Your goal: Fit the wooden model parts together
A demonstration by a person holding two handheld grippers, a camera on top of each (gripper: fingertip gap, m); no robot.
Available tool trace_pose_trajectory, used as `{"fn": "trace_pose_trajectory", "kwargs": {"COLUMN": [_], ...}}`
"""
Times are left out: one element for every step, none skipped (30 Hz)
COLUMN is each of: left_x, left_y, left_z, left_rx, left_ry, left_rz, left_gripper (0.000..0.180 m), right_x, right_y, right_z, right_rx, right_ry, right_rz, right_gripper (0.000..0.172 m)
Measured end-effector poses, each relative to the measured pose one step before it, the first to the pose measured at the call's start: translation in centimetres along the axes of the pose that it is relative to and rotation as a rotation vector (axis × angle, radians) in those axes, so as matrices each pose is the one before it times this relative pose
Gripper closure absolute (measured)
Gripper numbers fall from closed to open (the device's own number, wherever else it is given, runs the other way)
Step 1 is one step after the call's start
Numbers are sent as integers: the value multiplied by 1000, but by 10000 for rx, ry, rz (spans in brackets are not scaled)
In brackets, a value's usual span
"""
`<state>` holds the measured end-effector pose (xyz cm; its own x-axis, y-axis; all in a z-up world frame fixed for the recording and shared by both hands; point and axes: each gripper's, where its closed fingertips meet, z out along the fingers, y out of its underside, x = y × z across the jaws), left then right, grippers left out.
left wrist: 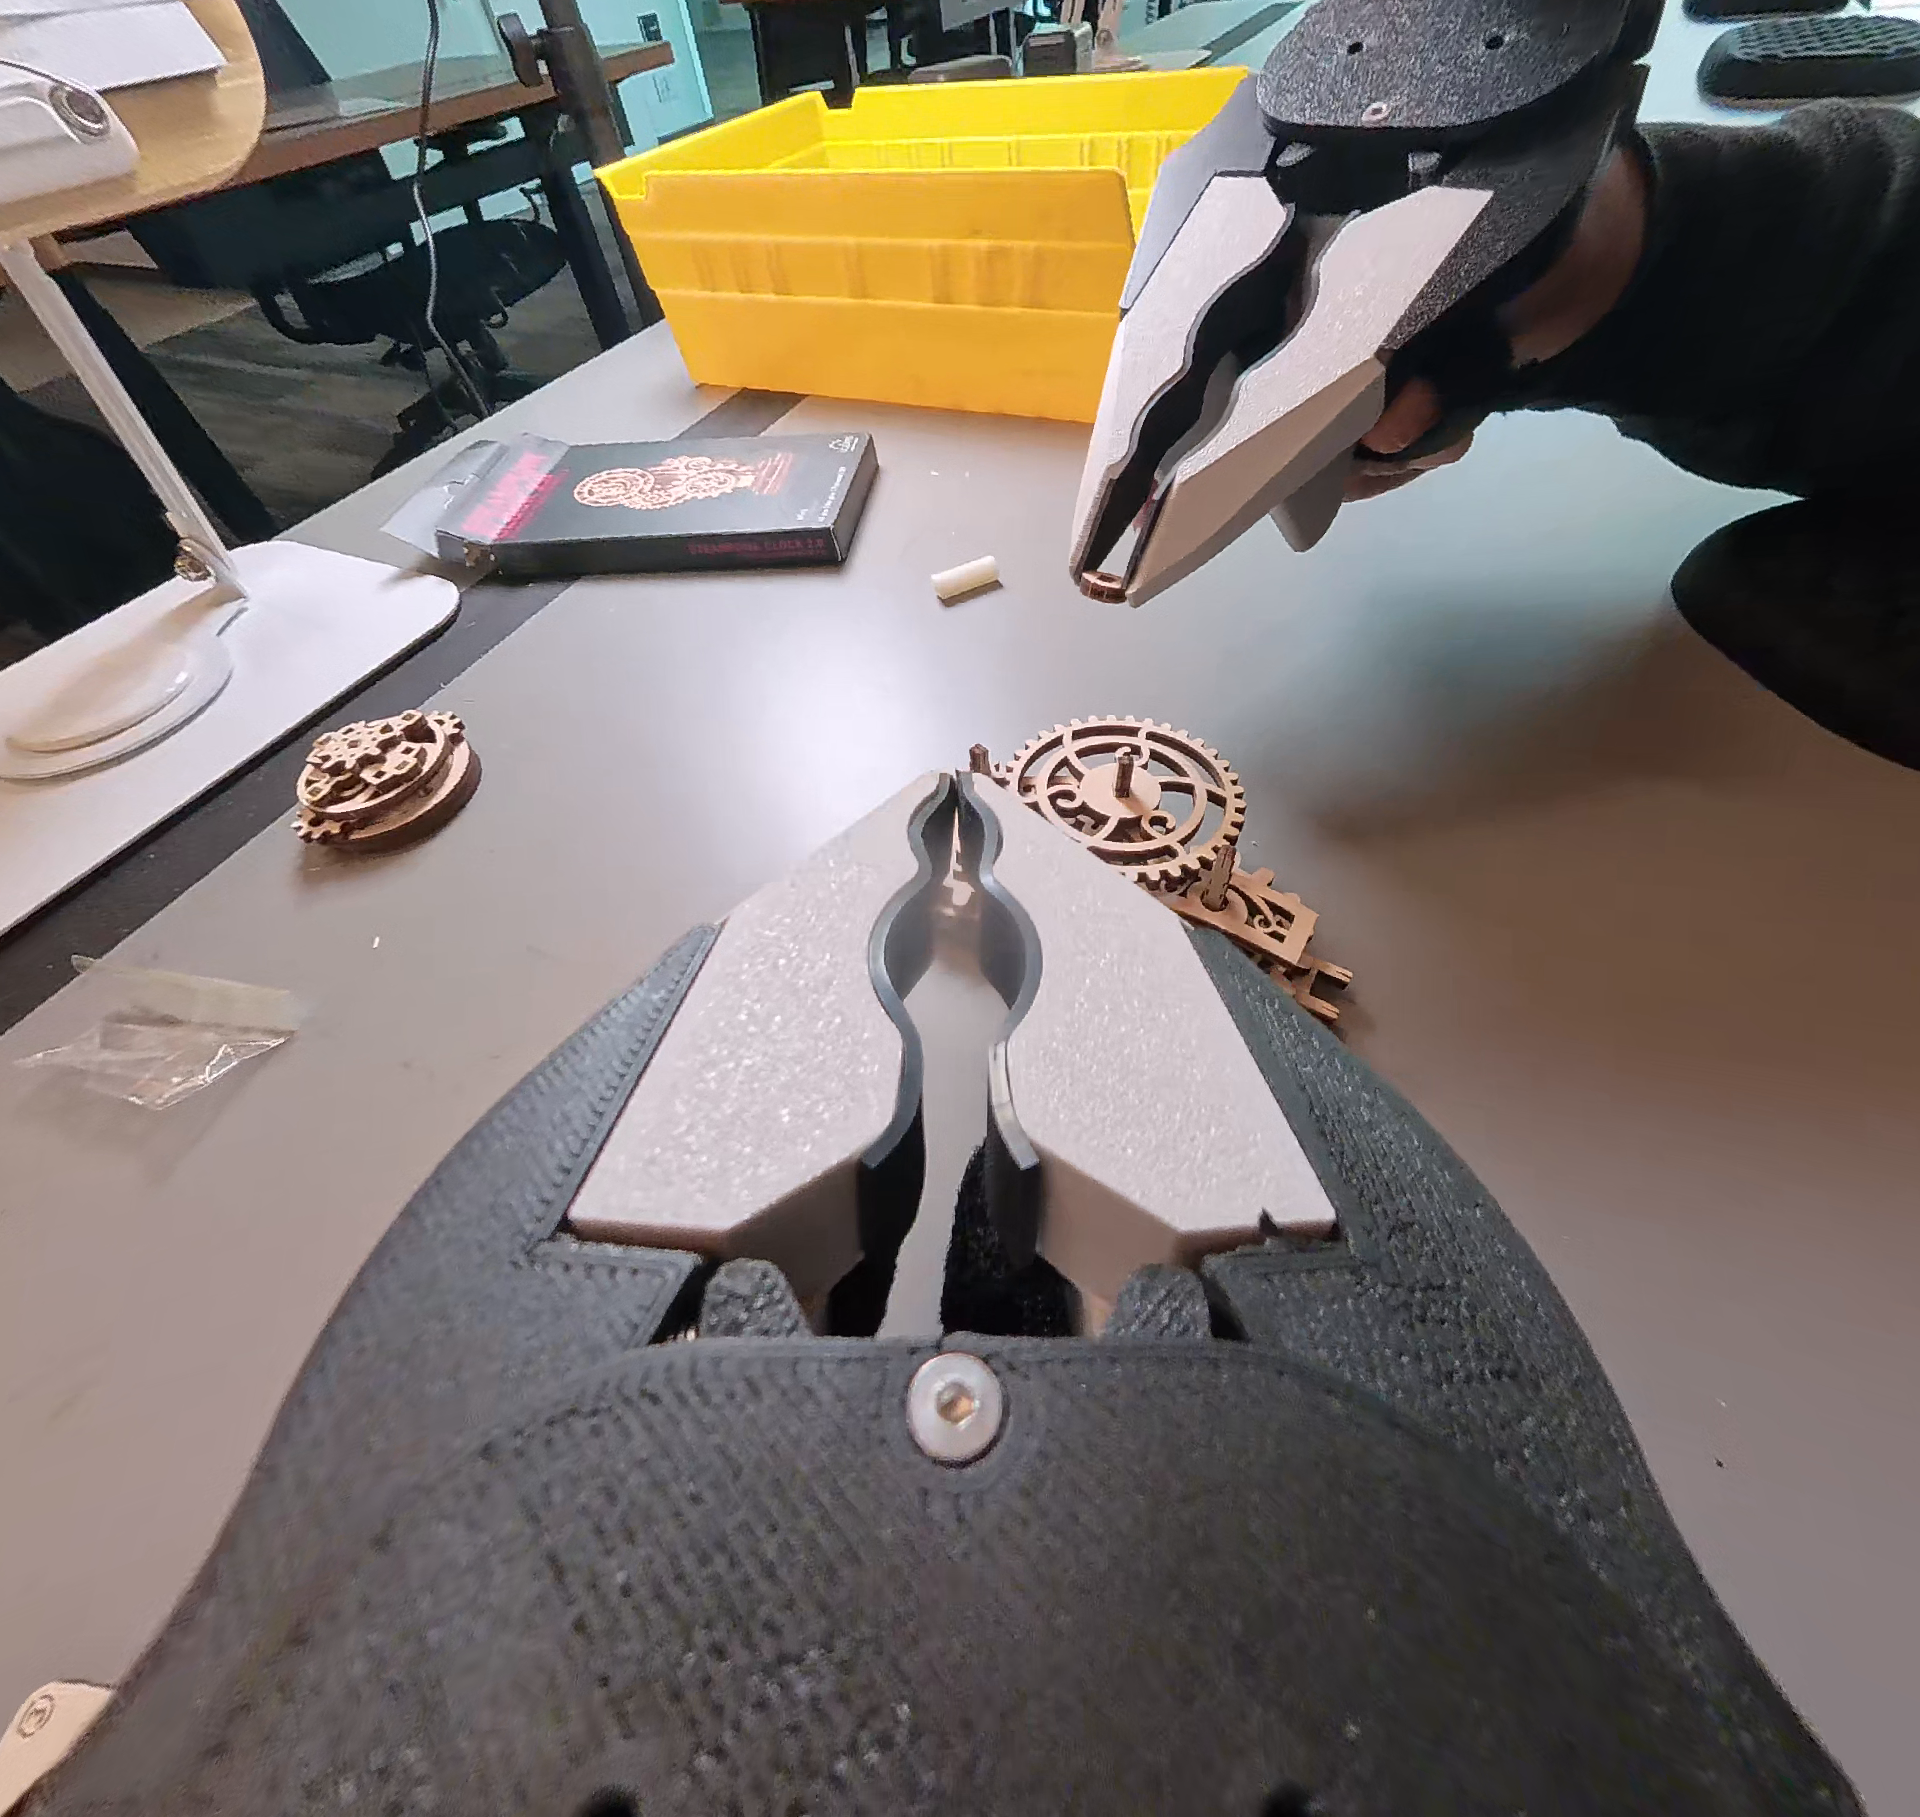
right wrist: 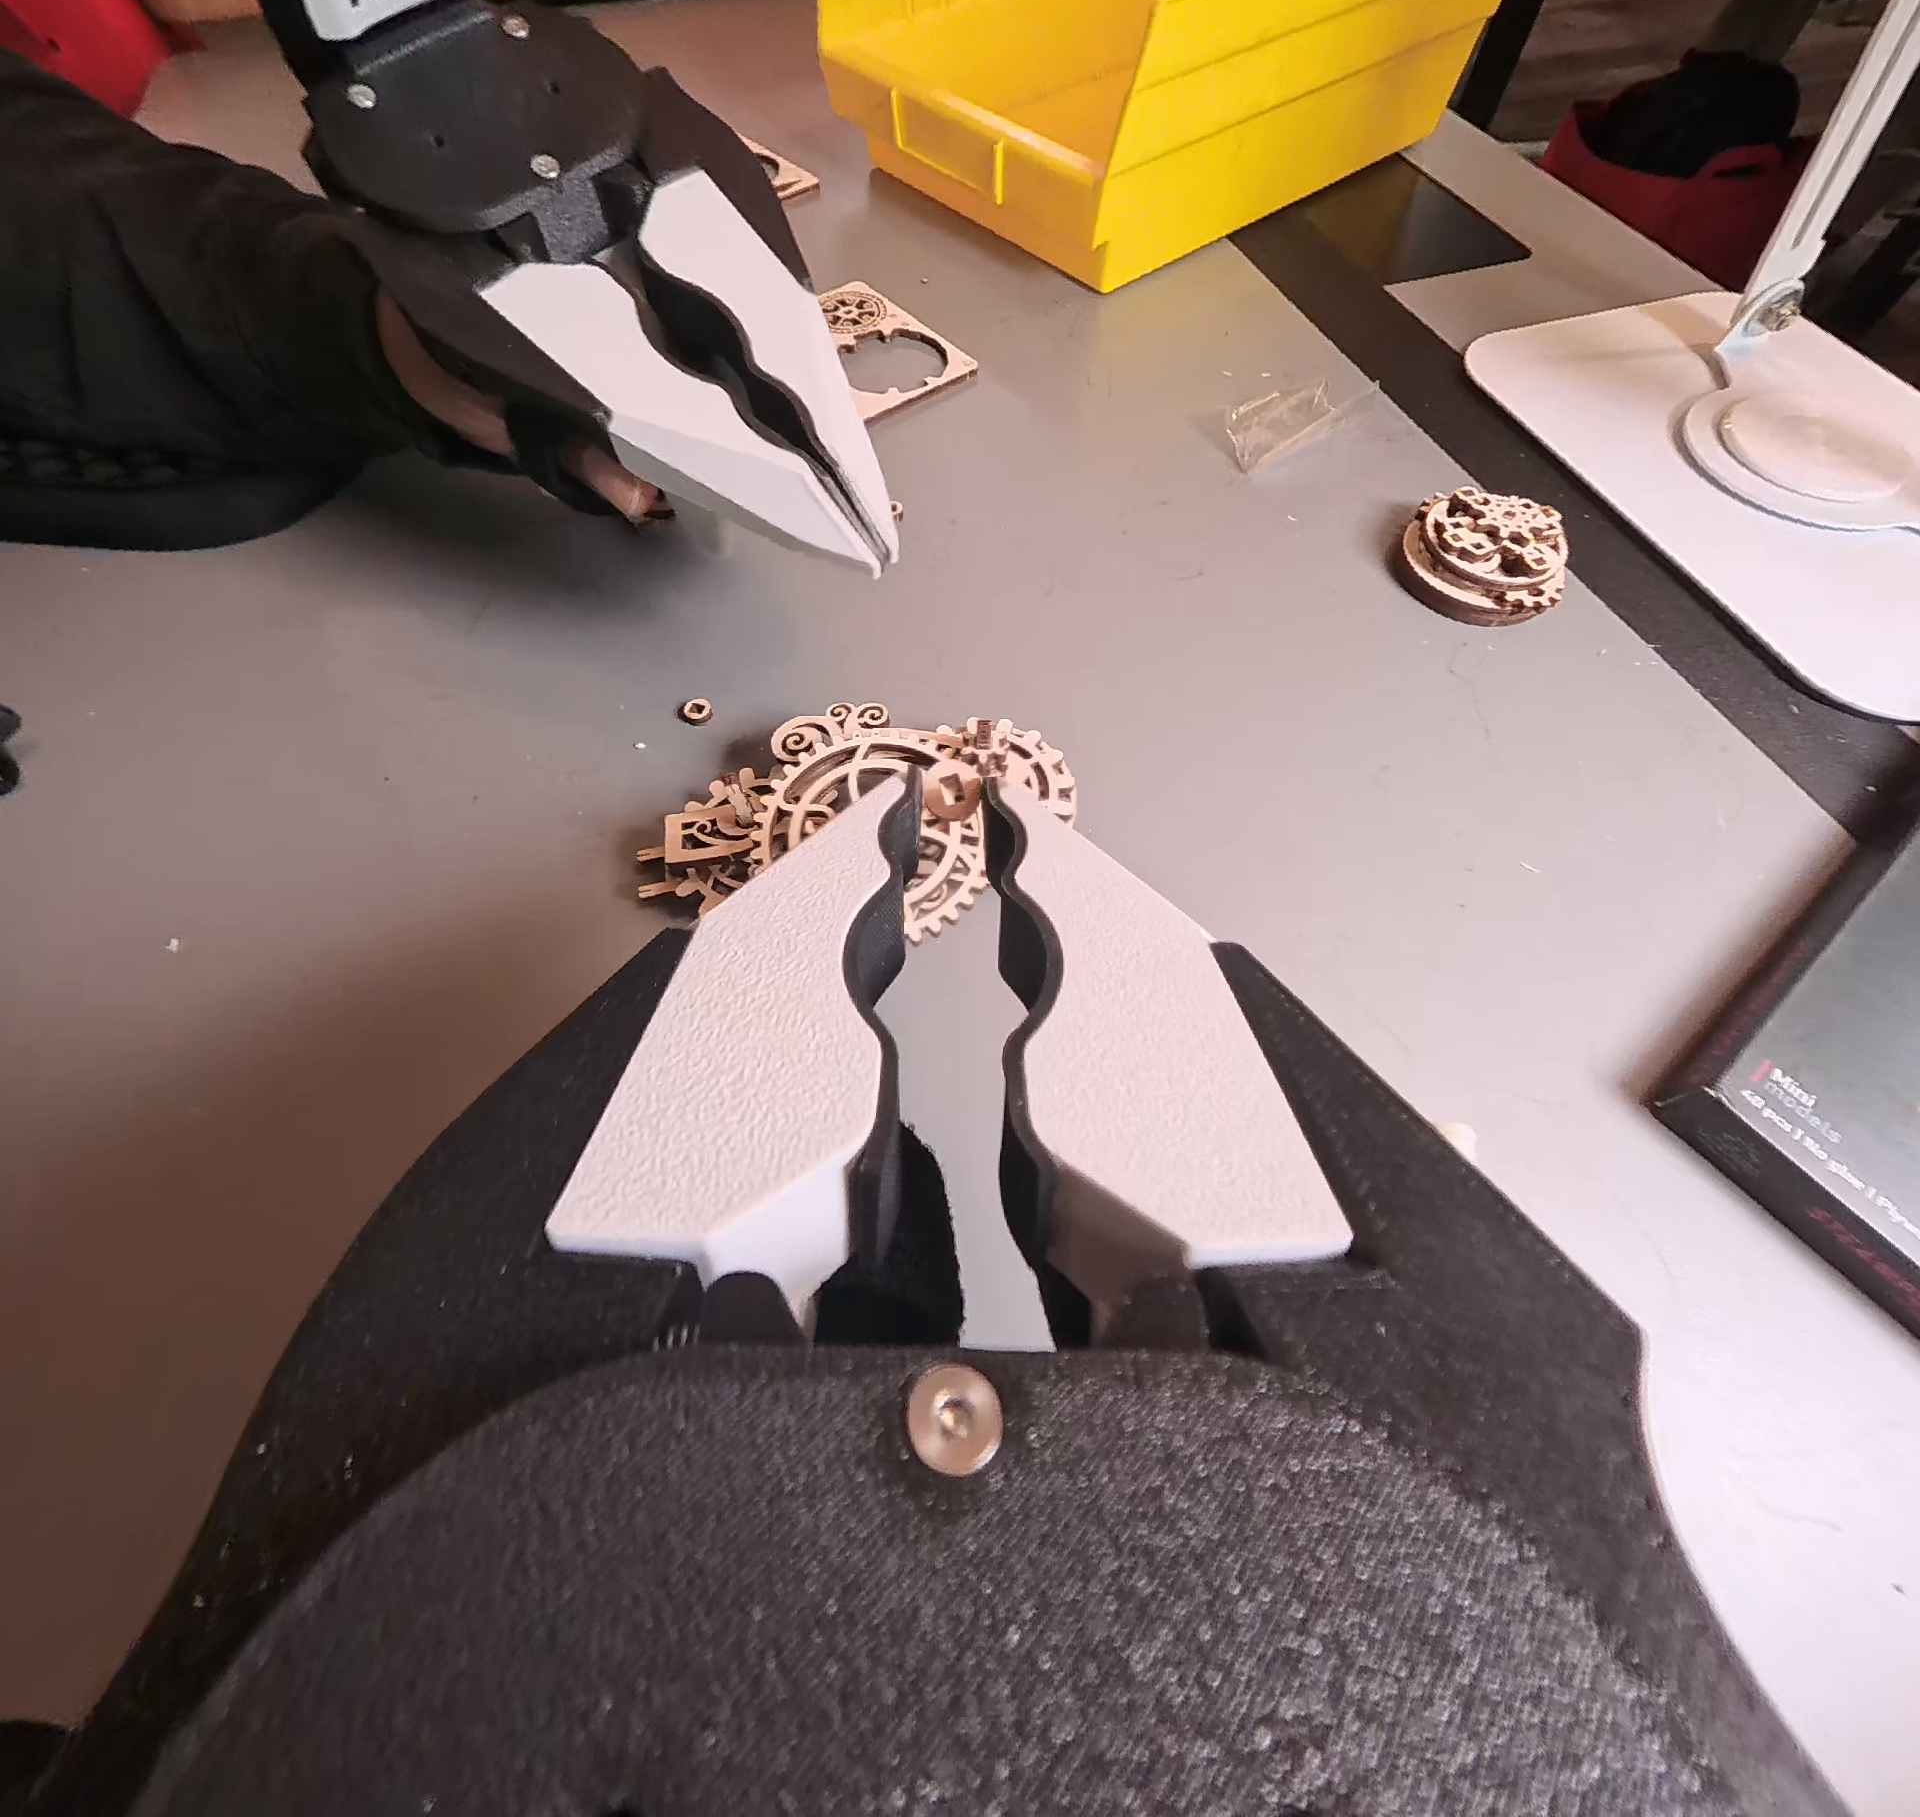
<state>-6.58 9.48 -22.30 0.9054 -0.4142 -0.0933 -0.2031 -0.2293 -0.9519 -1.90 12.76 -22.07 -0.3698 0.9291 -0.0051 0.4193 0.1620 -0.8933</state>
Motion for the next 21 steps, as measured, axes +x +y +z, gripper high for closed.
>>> {"fn": "trace_pose_trajectory", "kwargs": {"left_x": [100, 162, 278, 372, 319, 333, 362, 222, 211, 271, 213, 113, 119, 61, -40, -30, -3, 27, 52, 64, 41], "left_y": [117, 104, 128, 212, 171, 114, 137, 31, -123, -95, 7, -14, 12, 64, 63, 83, 93, 50, 15, 15, 34], "left_z": [137, 186, 262, 352, 390, 360, 333, 272, 214, 227, 248, 250, 232, 191, 160, 103, 67, 33, -17, -32, -34], "left_rx": [-50, -61, -91, -172, -163, -151, -190, -108, 9, -32, -125, -112, -102, -105, -71, -53, -34, 13, 48, 33, 16], "left_ry": [57, 104, 214, 302, 295, 317, 345, 257, 223, 265, 224, 136, 126, 80, -5, 7, 29, 42, 43, 33, 3], "left_rz": [41, 35, 18, -26, -33, 1, -24, -34, 31, 52, 49, 86, 114, 91, 58, 20, -30, -55, -56, -42, -7], "left_gripper": [180, 180, 178, 173, 167, 164, 161, 160, 161, 162, 164, 164, 165, 166, 167, 168, 168, 169, 169, 170, 171], "right_x": [-140, -133, -125, -156, -161, -191, -193, -184, -121, -98, -110, -91, -64, -31, 3, 1, 24, 26, -24, -92, -72], "right_y": [101, 138, 83, 49, 21, 61, 139, 175, 158, 123, 110, 96, 103, 105, 76, 85, 114, 65, -33, -87, -62], "right_z": [40, 66, 91, 128, 166, 206, 236, 243, 244, 223, 195, 169, 160, 136, 116, 109, 94, 65, 22, -11, -20], "right_rx": [-52, -68, -50, -36, -29, -57, -107, -128, -117, -96, -94, -90, -95, -96, -78, -83, -104, -83, -22, 24, 17], "right_ry": [-69, -60, -47, -63, -60, -58, -56, -41, -8, 4, -16, -6, 17, 22, 29, 8, 7, 1, -36, -74, -57], "right_rz": [-59, -66, -52, -36, -32, -42, -63, -82, -78, -60, -51, -55, -66, -70, -61, -56, -58, -56, -34, -3, 5], "right_gripper": [162, 162, 162, 162, 162, 162, 162, 162, 162, 161, 161, 162, 161, 162, 161, 161, 162, 162, 162, 162, 162]}}
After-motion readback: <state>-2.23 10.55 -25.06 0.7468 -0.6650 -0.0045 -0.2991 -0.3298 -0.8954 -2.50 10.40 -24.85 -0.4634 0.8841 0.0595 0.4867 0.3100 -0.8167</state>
